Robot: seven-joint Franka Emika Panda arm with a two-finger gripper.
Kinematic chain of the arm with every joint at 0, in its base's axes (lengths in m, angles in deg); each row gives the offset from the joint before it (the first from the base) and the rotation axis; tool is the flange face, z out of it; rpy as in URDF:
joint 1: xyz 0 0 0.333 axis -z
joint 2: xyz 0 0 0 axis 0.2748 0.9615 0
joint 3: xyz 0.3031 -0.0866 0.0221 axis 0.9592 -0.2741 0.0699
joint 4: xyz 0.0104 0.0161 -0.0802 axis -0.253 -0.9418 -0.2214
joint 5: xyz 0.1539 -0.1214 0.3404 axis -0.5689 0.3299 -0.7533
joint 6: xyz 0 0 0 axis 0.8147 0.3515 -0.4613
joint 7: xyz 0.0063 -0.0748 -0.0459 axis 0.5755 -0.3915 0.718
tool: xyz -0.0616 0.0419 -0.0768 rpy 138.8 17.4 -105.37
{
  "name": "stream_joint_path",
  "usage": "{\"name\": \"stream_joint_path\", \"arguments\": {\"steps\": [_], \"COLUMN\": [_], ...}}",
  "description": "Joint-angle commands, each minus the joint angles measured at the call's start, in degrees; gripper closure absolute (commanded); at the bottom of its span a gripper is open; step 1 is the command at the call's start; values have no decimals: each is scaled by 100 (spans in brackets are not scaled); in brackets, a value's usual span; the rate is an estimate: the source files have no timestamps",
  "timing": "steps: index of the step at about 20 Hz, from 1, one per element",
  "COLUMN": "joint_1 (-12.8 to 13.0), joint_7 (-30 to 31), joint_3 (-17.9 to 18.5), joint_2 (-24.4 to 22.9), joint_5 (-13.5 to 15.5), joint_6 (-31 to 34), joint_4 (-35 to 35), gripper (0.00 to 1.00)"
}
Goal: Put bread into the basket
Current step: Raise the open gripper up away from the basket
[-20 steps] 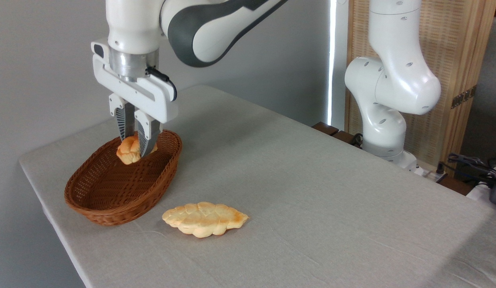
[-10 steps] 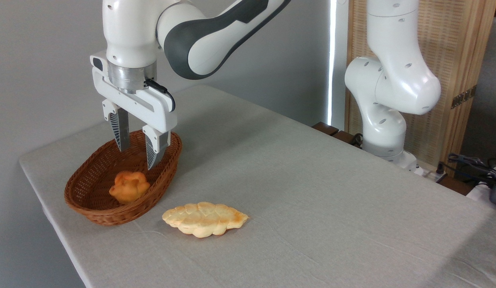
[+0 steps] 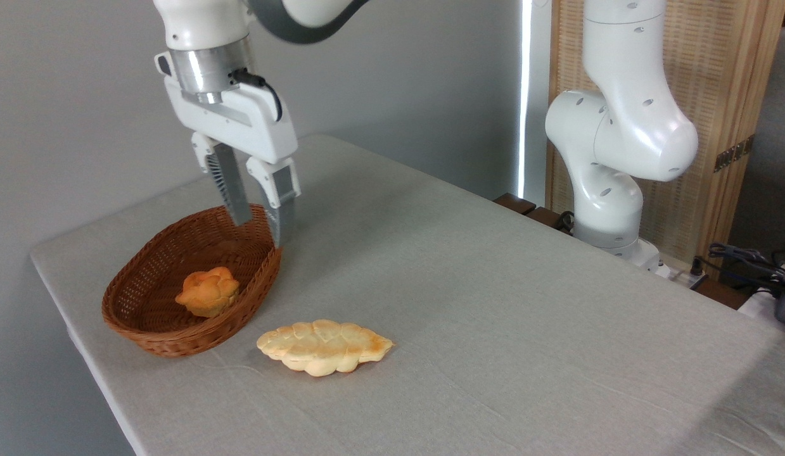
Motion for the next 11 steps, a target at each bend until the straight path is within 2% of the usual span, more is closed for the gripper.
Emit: {"name": "stream_joint_path", "arguments": {"steps": [1, 4, 8, 11], "joint_1": [-8, -8, -8, -8], "joint_7": [-907, -1363, -2225, -2191], "joint_3": [434, 787, 1183, 1192], "joint_2": [-77, -199, -367, -376], "joint_5": [-40, 12, 48, 65], "joint_6": [273, 282, 677, 704], "joint_4": [66, 66, 57, 49], "gripper": [0, 0, 0, 0]}}
